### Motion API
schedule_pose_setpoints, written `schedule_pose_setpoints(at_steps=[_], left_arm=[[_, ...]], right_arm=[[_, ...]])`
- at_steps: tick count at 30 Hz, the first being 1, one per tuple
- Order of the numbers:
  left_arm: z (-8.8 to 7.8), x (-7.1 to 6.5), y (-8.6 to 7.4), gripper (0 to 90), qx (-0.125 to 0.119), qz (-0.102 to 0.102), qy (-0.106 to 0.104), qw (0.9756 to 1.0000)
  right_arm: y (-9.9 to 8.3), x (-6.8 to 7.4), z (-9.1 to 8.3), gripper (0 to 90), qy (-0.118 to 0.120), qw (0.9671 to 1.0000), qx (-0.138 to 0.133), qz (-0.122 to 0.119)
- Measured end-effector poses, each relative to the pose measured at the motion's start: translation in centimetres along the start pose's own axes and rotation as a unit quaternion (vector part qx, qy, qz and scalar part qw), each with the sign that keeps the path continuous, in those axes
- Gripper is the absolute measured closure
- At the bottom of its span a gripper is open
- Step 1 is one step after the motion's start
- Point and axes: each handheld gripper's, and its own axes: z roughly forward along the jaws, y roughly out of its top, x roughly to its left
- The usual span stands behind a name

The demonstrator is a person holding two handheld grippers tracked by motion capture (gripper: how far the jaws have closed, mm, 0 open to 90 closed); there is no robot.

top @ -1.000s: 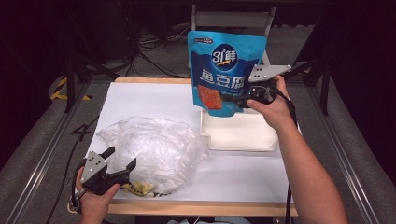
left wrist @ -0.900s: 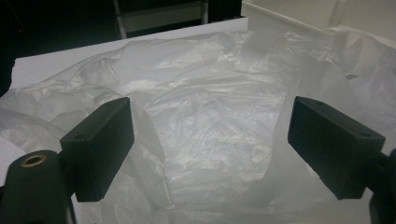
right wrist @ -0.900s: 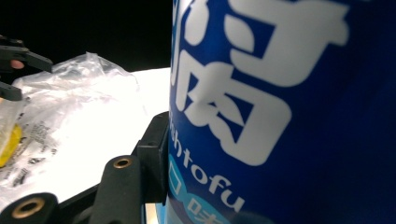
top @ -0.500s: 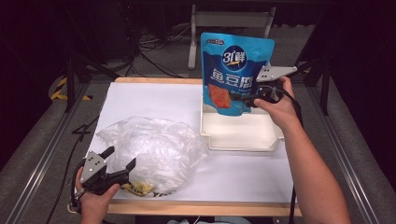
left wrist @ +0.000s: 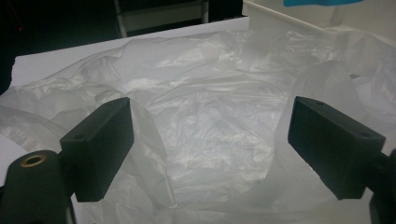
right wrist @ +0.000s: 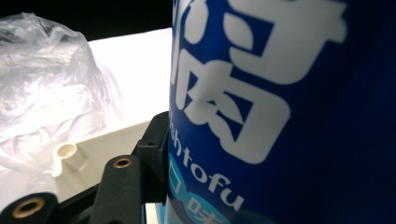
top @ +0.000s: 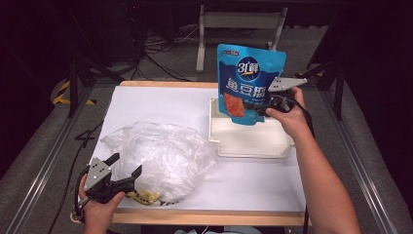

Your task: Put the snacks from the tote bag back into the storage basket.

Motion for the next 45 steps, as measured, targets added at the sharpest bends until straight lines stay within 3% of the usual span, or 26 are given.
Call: schedule_pose_setpoints(at_steps=[4, 23, 45], left_arm=[[0.0, 0.0, 0.0, 15.2, 0.003, 0.001, 0.000, 1.0000], [0.1, -0.1, -0.1, 15.2, 0.006, 0.000, 0.001, 1.0000], [0.1, -0.1, -0.1, 15.2, 0.006, 0.001, 0.002, 1.0000]], right_arm=[[-1.0, -0.2, 0.5, 50.0, -0.002, 0.9999, 0.005, 0.010], [-3.4, -0.1, 2.8, 50.0, 0.014, 0.9993, 0.032, 0.013], [-5.1, -0.1, 3.7, 49.3, 0.031, 0.9984, 0.039, 0.025]])
